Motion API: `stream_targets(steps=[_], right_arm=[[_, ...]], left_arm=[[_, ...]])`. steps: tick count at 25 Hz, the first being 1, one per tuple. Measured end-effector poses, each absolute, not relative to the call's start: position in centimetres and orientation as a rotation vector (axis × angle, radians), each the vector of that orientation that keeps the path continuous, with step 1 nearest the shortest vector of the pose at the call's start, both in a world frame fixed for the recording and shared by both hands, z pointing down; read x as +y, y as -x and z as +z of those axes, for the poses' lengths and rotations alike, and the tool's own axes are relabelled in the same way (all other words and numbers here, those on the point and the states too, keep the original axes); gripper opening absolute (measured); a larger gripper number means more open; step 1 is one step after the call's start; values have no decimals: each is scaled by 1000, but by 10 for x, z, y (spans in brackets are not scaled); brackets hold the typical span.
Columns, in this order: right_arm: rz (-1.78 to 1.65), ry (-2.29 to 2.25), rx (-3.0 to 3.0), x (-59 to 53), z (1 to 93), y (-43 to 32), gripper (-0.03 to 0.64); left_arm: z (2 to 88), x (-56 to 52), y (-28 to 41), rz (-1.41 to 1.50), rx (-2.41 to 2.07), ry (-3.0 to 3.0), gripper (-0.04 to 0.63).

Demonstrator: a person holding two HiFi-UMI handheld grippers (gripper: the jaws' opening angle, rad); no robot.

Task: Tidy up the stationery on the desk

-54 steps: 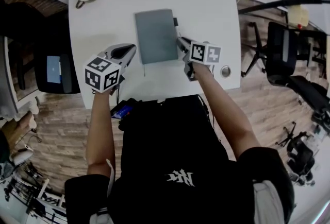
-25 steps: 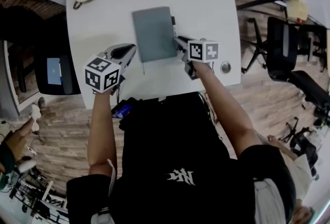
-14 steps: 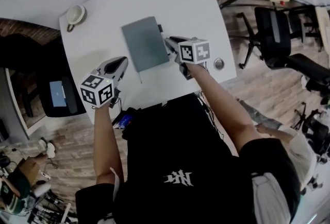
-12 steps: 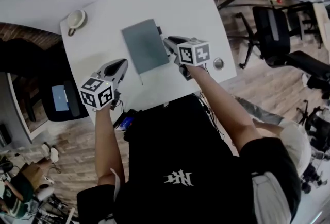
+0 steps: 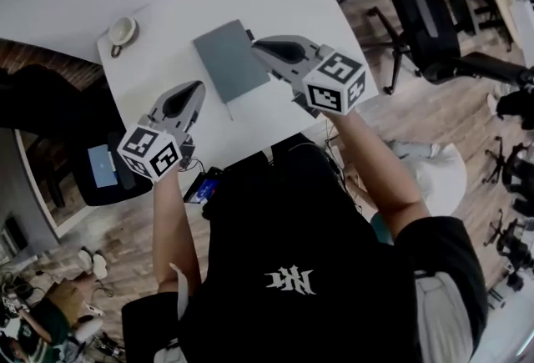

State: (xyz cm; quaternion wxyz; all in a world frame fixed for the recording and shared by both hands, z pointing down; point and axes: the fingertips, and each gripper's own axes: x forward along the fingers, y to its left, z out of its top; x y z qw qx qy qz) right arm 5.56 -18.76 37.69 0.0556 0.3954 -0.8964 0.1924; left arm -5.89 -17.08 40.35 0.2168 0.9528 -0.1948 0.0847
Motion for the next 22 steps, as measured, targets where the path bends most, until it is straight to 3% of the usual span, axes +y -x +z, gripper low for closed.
stream_targets(steps=[10, 22], right_arm=[[300, -1101, -2994, -103, 269, -54, 49], [94, -902, -3125, 23, 246, -62, 49]], left_arm=[[315, -118, 63, -16, -478, -2839, 3], [301, -7, 55, -75, -497, -2894, 3]])
